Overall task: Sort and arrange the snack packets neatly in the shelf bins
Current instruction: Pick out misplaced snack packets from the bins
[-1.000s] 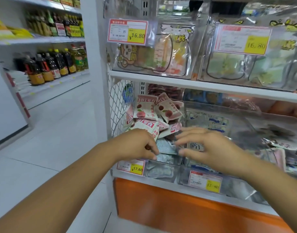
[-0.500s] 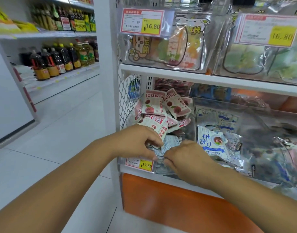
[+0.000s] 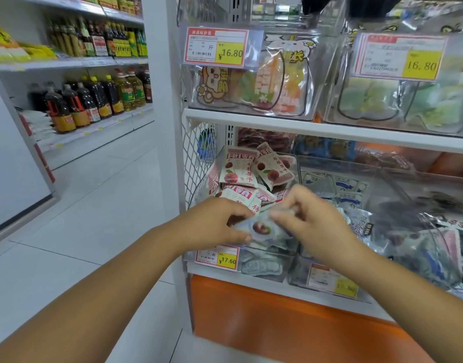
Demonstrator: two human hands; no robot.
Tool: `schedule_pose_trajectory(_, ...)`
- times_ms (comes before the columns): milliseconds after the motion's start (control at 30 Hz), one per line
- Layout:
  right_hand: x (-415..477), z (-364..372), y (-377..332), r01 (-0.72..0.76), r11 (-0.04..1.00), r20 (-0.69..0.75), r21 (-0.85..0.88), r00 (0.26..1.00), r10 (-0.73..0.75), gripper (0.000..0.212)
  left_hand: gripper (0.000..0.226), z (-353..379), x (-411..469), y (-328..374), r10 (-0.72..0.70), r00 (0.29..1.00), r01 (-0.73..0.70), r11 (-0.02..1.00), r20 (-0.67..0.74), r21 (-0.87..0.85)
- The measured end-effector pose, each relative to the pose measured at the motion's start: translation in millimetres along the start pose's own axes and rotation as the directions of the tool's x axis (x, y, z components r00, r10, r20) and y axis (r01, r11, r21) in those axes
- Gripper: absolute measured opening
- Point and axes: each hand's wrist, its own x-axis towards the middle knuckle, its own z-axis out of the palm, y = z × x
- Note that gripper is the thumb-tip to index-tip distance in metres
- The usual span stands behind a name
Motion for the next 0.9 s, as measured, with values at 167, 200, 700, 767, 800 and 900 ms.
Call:
schedule_pose_trajectory(167, 3, -51, 23, -0.087, 0.990, -0.367, 0.113, 0.922, 0.122, 0.014, 0.043, 0, 13, 10, 0.042, 0.992, -0.034, 0.997, -0.117, 0.073)
schedule_pose_trajectory(200, 4, -62, 32, -0.132, 0.987, -0.420, 0.091, 0.894, 0.158, 0.013, 0.046, 1, 16, 10, 0.057, 0.992, -0.040, 0.988, -0.116, 0.147)
schedule_pose_trajectory(700, 51, -16, -4, 0.410, 0.712, 0.620, -0.570, 0.783, 0.045, 0.023, 0.048, 7, 35, -9, 0.108, 0.994, -0.088, 0.880, -0.017, 0.466)
schedule_pose_trajectory(767, 69, 6, -2, 0.482, 0.557, 0.678, -0.676, 0.703, 0.215, 0.036, 0.047, 5, 31, -18, 0.126, 0.992, -0.102, 0.889, -0.025, 0.446)
schedule_pose_trajectory(800, 75, 16, 2, 0.494, 0.484, 0.666, -0.722, 0.686, 0.293, 0.051, 0.046, 5, 30, -21, 0.137, 0.990, -0.111, 0.894, -0.029, 0.434)
schedule_pose_trajectory(900, 79, 39, 12, 0.530, 0.371, 0.643, -0.763, 0.680, 0.352, 0.067, 0.046, 5, 27, -28, 0.159, 0.986, -0.130, 0.911, -0.042, 0.391)
